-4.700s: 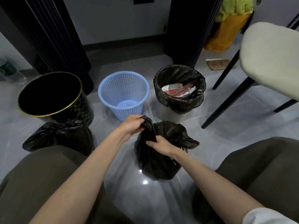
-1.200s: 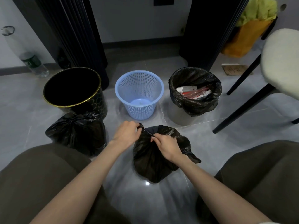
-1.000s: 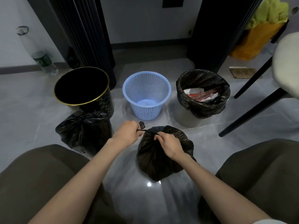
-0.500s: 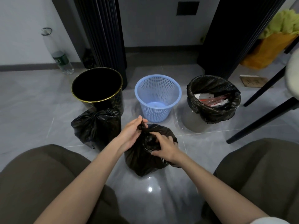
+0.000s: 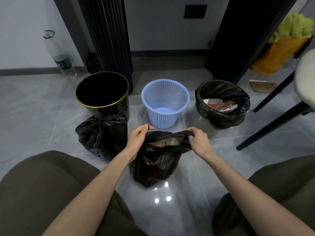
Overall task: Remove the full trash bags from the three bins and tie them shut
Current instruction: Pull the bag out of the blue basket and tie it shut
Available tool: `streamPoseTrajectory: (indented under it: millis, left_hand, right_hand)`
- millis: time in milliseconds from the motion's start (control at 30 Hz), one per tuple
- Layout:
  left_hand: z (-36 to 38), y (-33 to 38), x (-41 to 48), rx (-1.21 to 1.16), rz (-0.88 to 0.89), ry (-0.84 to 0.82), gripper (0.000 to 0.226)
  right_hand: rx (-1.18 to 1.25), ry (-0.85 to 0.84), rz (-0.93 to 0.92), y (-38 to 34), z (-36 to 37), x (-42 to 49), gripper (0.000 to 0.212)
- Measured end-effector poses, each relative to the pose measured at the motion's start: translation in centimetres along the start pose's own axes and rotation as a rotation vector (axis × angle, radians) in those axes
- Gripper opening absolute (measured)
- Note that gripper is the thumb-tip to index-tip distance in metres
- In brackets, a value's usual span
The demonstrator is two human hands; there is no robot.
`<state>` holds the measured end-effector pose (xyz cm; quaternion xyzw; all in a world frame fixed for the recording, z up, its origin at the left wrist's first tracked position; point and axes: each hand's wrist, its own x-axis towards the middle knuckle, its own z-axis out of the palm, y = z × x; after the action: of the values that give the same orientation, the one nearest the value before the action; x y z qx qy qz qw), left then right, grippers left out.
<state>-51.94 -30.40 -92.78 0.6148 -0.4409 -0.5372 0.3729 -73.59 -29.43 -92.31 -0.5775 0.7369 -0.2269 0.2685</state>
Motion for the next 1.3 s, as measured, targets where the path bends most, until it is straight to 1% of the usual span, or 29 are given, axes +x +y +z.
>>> streamPoseTrajectory:
  millis: [100,133,200,233,267,300,333,367,400,433,467,500,533,567,600,667,733,800,833,867,900,933,967,1033,1067,1100,1167,1233,1300]
  left_hand:
    - [0.6,0.0,0.2,0.146,0.062,-0.042,0.031]
    - [0.8,0.1,0.2,0.164,0.068,-0.042,0.032]
    - [1.0,0.1,0.3,0.215,0.087,-0.03,0.031]
    - [1.1,-0.1,0.5,0.255,0.1,-0.018,0.031]
    - [1.1,-0.4,0.7,0.289,0.112,-0.01,0.031]
    - [1.1,-0.6,0.8,0.308,0.116,-0.01,0.031]
    - [1.1,-0.8,0.9,0.315,0.119,-0.007,0.03]
    - [1.0,-0.8,1.0,0.307,0.114,-0.005,0.03]
    - [0.9,-0.7,1.0,0.285,0.11,-0.005,0.031]
    - [0.9,-0.5,1.0,0.257,0.102,-0.007,0.031]
    - [0.9,-0.3,1.0,0.235,0.098,-0.008,0.031]
    - [1.0,-0.3,1.0,0.221,0.093,-0.011,0.031]
    - [1.0,-0.3,1.0,0.219,0.096,-0.021,0.031]
    - [1.0,-0.3,1.0,0.224,0.102,-0.025,0.031]
    - [1.0,-0.5,1.0,0.228,0.104,-0.027,0.031]
    - [0.8,-0.6,1.0,0.213,0.095,-0.032,0.031]
    - [0.6,-0.8,0.8,0.158,0.105,-0.043,0.031]
    - [0.5,-0.9,0.5,0.132,0.113,-0.071,0.03]
    - [0.4,-1.0,0.4,0.141,0.115,-0.079,0.03]
    - [0.4,-1.1,0.4,0.164,0.113,-0.078,0.03]
    - [0.4,-1.3,0.4,0.187,0.102,-0.076,0.03]
    - [0.4,-1.3,0.3,0.21,0.099,-0.073,0.029]
    - [0.4,-1.4,0.4,0.23,0.097,-0.066,0.028]
    - [0.5,-1.5,0.4,0.307,0.082,-0.055,0.028]
    - [0.7,-1.3,0.1,0.377,0.068,-0.081,0.043]
    - [0.8,-1.2,-0.1,0.467,0.073,-0.12,0.066]
    - [1.5,-1.2,-0.8,0.674,0.11,-0.224,0.104]
    - [2.4,-1.6,-1.2,0.817,0.166,-0.283,0.122]
    - [3.2,-2.0,-1.3,0.865,0.202,-0.265,0.127]
  right_hand:
    - [0.373,0.029,0.253,0.2,-0.7,-0.1,0.021]
    - [0.573,0.007,0.372,0.4,-0.9,-0.1,0.019]
    - [1.081,-0.04,0.616,0.6,-1.9,0.1,0.02]
    - [1.335,-0.023,0.721,0.7,-2.5,0.2,0.022]
    - [1.528,0.01,0.777,0.8,-3.1,0.3,0.023]
    - [1.596,0.04,0.779,1.0,-3.3,0.4,0.024]
    - [1.528,0.076,0.718,1.0,-3.4,0.4,0.022]
    - [1.302,0.145,0.598,1.1,-3.2,0.3,0.017]
    - [0.935,0.239,0.408,1.2,-2.9,-0.1,0.011]
    - [0.514,0.304,0.166,1.5,-2.3,-0.7,0.016]
    - [0.142,0.313,-0.063,1.7,-1.5,-1.1,0.025]
    - [-0.152,0.301,-0.263,1.4,-0.7,-1.6,0.032]
    - [-0.359,0.262,-0.425,0.8,0.1,-1.9,0.041]
    - [-0.502,0.204,-0.542,0.1,0.9,-2.2,0.053]
    - [-0.599,0.166,-0.598,-0.6,1.5,-2.5,0.067]
    - [-0.693,0.136,-0.608,-1.0,2.3,-2.0,0.088]
    - [-0.771,0.13,-0.597,-0.9,2.2,-0.8,0.096]
    - [-0.887,0.054,-0.544,-1.3,1.8,0.4,0.091]
    - [-0.955,-0.02,-0.493,-1.7,1.6,0.8,0.078]
    - [-1.018,-0.097,-0.432,-2.1,1.3,1.0,0.06]
    - [-1.061,-0.167,-0.367,-2.4,1.1,1.1,0.043]
    - [-1.061,-0.23,-0.291,-2.8,0.6,1.1,0.034]
    - [-0.995,-0.263,-0.241,-2.9,0.2,1.2,0.031]
    - [-0.72,-0.299,-0.198,-3.1,-0.5,1.2,0.024]
    - [-0.563,-0.345,-0.169,-3.3,-0.7,1.3,0.021]
    - [-0.394,-0.405,-0.127,-3.4,-0.8,1.3,0.019]
    - [-0.084,-0.524,-0.017,-3.6,-0.5,1.1,0.022]
    - [0.11,-0.633,0.081,-3.5,-0.3,0.5,0.022]
    - [0.202,-0.698,0.121,-3.3,-0.3,-0.2,0.021]
